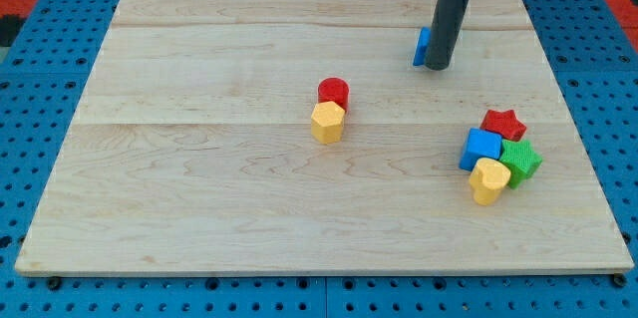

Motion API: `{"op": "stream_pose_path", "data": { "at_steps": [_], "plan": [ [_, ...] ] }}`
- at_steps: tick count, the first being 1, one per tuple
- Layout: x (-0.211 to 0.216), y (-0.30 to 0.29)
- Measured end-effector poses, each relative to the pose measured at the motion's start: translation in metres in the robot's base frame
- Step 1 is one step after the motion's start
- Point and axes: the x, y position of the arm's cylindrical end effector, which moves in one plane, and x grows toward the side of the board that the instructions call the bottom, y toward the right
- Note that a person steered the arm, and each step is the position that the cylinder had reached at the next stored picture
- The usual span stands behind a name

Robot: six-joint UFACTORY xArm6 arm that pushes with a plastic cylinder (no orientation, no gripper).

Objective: Push the blue triangle to the bottom of the green circle

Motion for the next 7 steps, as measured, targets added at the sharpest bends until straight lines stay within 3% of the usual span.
{"op": "stream_pose_path", "data": {
  "at_steps": [2, 3, 4, 7],
  "plan": [
    [0.008, -0.043],
    [-0.012, -0.052],
    [-0.036, -0.042],
    [-0.032, -0.023]
  ]
}}
